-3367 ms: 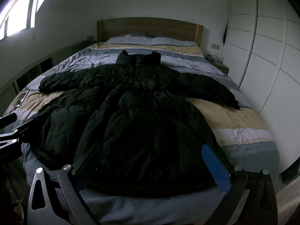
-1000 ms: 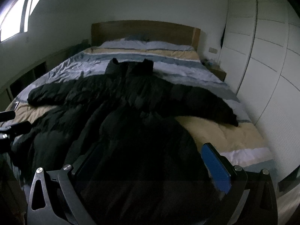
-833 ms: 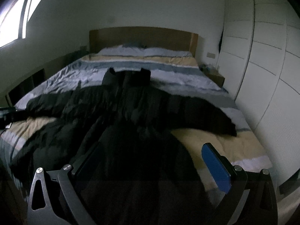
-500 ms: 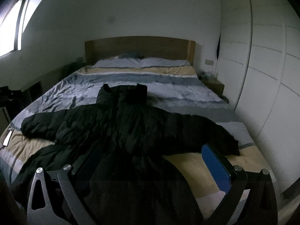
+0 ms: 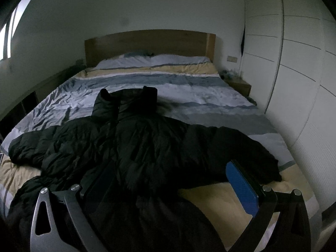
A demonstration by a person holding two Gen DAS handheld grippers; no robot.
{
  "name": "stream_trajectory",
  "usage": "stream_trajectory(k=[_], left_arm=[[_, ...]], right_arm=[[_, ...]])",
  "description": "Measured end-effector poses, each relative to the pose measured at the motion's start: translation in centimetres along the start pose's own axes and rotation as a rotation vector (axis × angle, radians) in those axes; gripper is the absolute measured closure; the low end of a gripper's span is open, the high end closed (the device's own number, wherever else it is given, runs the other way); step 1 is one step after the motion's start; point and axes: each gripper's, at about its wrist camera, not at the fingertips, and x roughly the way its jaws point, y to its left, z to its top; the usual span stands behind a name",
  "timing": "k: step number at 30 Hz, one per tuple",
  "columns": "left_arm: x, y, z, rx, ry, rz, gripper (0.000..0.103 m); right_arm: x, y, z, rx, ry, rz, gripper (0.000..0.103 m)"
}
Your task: Fold large clothes
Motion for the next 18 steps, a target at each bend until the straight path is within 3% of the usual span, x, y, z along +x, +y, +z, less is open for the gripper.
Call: stream_trajectory(k=[10,18], left_arm=[[7.9,10.5,1.6,-0.292,0.035,0.096,0.012],[12.4,15.1,0.9,-0.514,0.067,-0.022,0.012]], right_arm=[[2.1,0.6,-0.7,-0.026,0.035,-0.015,0.0],[3.3,1.2,-1.1,-0.049,0.056,-0.039,0.001]])
